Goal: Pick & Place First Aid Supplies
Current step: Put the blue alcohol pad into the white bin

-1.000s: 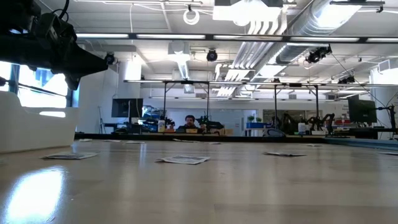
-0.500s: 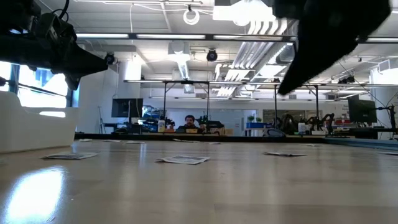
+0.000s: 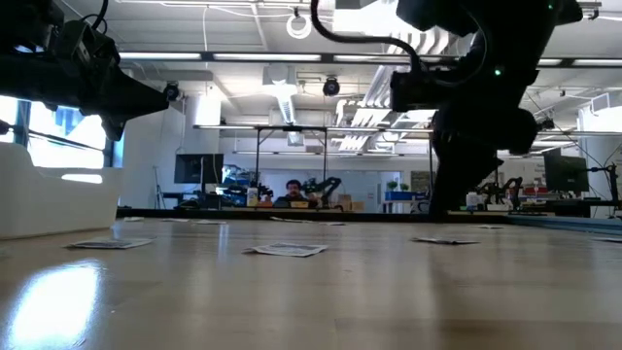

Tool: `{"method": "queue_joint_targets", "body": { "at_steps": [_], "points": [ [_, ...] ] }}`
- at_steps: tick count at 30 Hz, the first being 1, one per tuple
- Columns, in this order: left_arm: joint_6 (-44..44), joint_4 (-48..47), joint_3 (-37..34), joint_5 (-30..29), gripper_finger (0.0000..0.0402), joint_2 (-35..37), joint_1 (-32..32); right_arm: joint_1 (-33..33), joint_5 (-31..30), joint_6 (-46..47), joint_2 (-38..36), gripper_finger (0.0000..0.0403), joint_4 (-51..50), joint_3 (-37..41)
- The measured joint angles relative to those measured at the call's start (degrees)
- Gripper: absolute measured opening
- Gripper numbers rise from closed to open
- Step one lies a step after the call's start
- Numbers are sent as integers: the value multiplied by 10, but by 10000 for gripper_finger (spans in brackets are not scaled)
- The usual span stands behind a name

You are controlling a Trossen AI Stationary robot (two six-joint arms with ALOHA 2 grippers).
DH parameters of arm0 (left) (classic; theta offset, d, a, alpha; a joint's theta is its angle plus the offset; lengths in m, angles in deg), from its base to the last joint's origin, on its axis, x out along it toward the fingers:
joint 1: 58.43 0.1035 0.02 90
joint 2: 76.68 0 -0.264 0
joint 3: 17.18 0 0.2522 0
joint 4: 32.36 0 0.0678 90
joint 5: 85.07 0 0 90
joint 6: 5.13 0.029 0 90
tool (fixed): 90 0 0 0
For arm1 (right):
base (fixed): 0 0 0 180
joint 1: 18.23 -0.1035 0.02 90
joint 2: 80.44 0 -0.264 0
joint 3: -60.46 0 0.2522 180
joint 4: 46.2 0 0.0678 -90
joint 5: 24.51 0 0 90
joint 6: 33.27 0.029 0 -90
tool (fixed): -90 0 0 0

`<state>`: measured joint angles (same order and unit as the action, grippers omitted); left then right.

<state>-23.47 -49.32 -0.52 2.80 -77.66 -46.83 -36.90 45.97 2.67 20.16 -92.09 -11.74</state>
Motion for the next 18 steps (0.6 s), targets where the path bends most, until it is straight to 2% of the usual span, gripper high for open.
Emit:
{"method": "queue_joint_targets", "body": {
  "at_steps": [6,11,18],
  "points": [
    [0,0,0,0,60,0,0,12,39,16,-1,78,92,64],
    [0,0,0,0,60,0,0,10,26,12,-6,78,158,105],
    [0,0,0,0,60,0,0,10,24,-26,-6,53,179,130]
  ]
}}
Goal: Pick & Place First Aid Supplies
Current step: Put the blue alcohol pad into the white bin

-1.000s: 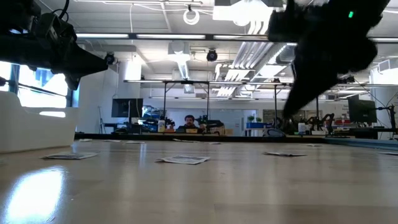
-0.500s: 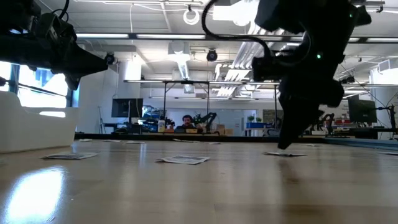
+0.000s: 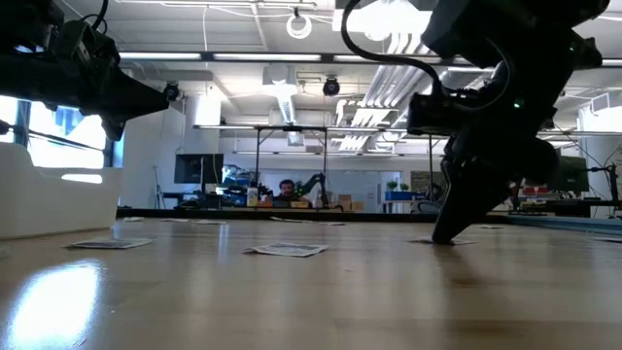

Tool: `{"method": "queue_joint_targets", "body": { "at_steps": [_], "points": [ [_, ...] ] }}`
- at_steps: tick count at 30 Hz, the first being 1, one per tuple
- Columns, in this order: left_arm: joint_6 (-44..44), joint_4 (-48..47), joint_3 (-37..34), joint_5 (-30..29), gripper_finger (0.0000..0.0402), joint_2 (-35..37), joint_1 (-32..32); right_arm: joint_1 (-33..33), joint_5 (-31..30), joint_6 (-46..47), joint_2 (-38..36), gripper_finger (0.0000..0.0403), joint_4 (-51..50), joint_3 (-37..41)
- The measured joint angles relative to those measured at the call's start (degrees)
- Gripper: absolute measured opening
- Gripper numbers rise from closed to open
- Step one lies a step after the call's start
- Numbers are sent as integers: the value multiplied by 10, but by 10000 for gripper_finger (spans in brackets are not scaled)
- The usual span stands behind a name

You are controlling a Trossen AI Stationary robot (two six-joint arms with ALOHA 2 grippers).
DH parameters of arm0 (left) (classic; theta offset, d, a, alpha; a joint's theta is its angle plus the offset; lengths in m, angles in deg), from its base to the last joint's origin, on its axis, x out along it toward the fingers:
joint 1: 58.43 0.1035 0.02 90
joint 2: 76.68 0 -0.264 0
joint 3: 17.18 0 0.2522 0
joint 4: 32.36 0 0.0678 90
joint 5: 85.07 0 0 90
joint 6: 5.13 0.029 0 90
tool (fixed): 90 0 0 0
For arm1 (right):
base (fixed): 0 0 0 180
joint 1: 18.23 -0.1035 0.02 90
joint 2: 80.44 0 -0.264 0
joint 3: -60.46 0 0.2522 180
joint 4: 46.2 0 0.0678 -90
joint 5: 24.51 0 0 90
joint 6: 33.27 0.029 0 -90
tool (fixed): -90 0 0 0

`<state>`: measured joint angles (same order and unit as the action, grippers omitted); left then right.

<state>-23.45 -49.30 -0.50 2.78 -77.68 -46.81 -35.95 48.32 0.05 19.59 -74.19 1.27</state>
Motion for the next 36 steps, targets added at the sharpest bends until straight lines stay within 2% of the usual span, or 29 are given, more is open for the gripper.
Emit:
{"method": "queue_joint_targets", "body": {
  "at_steps": [7,14,16,27,33,36],
  "points": [
    [0,0,0,0,60,0,0,0,-21,-4,2,4,49,16],
    [0,0,0,0,60,0,0,2,-36,-39,-25,14,56,-13],
    [0,0,0,0,60,0,0,2,-40,-58,-42,10,84,-24],
    [0,0,0,0,60,0,0,7,-27,-237,-37,5,375,-23],
    [-24,9,0,1,60,0,0,27,55,-308,-11,4,539,-23],
    [-37,47,-4,12,60,0,0,36,88,-321,4,2,607,-23]
  ]
}}
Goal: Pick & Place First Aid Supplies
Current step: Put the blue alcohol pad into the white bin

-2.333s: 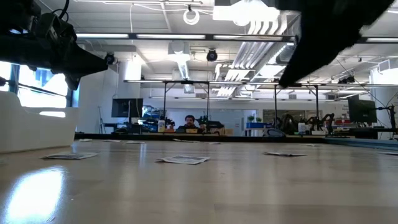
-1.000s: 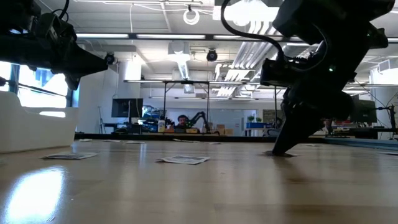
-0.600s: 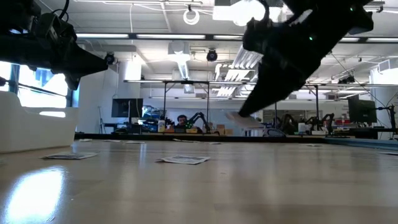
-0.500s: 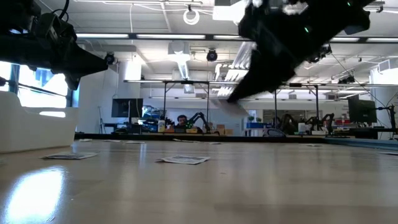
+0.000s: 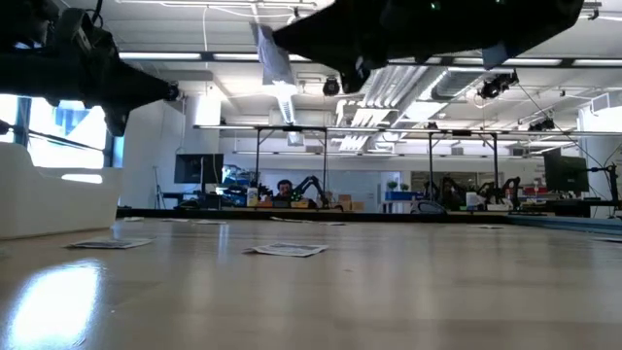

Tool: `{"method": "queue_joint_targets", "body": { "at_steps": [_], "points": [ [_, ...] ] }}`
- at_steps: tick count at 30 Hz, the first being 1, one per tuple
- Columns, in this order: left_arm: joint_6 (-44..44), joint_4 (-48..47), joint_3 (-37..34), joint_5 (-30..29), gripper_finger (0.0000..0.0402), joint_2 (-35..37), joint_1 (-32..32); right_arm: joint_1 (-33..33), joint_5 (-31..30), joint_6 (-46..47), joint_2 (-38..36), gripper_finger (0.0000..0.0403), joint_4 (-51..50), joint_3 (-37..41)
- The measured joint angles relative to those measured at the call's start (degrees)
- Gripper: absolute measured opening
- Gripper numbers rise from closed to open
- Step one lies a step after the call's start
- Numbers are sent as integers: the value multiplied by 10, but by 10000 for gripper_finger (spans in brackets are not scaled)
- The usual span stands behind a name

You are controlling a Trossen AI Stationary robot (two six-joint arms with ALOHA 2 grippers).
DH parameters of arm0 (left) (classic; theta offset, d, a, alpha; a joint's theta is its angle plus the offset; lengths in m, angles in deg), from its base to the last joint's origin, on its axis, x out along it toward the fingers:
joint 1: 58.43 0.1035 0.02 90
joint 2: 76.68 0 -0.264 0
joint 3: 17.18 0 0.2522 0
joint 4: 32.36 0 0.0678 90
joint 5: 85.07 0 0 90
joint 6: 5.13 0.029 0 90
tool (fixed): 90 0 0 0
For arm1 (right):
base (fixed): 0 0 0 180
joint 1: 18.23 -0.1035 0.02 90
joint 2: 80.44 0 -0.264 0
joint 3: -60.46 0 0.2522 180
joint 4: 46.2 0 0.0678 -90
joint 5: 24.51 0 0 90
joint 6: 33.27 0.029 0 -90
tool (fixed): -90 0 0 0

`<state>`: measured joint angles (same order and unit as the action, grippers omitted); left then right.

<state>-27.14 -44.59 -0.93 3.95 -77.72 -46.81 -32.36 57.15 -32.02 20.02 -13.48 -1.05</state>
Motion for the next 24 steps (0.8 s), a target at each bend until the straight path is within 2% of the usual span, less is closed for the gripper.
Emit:
{"method": "queue_joint_targets", "body": {
  "at_steps": [5,7,11,15,20,24],
  "points": [
    [16,77,-16,36,60,-14,-2,14,50,6,29,4,52,0],
    [23,95,-16,45,60,-31,-10,20,55,12,36,3,68,-1],
    [67,189,-16,85,60,-79,-44,35,81,27,50,2,108,-1],
    [101,272,-17,95,60,-163,-90,45,127,30,63,4,163,-1],
    [129,374,-11,68,60,-286,-134,51,166,32,68,1,182,-2],
    [177,386,27,64,61,-381,-148,52,173,29,68,3,187,-2]
  ]
}}
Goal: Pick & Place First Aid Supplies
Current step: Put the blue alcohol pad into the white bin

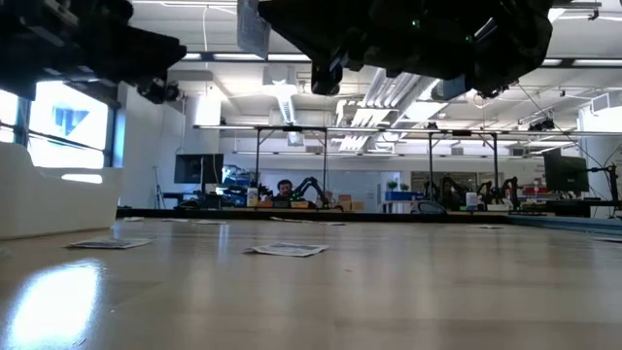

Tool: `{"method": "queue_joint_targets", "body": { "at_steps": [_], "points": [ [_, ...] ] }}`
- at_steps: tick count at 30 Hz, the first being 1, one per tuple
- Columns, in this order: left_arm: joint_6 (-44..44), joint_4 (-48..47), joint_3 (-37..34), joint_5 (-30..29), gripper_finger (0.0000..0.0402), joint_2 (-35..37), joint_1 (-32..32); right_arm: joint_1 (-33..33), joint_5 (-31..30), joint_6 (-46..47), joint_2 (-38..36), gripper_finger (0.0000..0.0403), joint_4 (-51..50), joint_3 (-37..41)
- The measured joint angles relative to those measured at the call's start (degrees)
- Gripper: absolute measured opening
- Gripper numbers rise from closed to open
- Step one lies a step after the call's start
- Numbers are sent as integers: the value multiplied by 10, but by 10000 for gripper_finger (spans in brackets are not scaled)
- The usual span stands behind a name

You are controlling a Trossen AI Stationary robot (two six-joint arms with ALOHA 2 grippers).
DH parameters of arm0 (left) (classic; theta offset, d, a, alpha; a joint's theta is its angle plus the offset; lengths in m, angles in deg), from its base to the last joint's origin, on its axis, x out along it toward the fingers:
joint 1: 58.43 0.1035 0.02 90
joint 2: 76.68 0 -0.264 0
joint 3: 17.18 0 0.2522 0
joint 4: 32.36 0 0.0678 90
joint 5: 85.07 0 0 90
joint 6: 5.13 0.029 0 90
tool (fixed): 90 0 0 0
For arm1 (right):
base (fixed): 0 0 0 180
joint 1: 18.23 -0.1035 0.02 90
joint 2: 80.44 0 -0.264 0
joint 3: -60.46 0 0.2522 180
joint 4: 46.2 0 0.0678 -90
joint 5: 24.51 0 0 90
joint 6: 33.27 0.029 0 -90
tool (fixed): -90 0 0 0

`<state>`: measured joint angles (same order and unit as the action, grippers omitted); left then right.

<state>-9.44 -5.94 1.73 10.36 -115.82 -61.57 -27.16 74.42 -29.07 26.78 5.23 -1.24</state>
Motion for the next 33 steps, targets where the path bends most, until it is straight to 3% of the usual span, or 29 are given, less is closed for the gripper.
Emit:
{"method": "queue_joint_targets", "body": {
  "at_steps": [4,7,14,18,26,29,33],
  "points": [
    [34,9,46,3,86,-92,1,0,1,-18,0,1,34,0],
    [64,48,82,35,122,-158,1,5,12,-26,0,2,64,0],
    [141,98,165,121,214,-280,1,22,84,-27,0,2,104,0],
    [146,92,212,120,234,-337,1,28,108,-27,0,1,109,0],
    [120,90,264,164,219,-380,1,42,132,-27,0,1,110,0],
    [109,84,264,186,178,-370,1,50,142,-30,0,1,115,0],
    [97,77,264,198,96,-363,1,74,146,-34,0,2,127,0]
  ]
}}
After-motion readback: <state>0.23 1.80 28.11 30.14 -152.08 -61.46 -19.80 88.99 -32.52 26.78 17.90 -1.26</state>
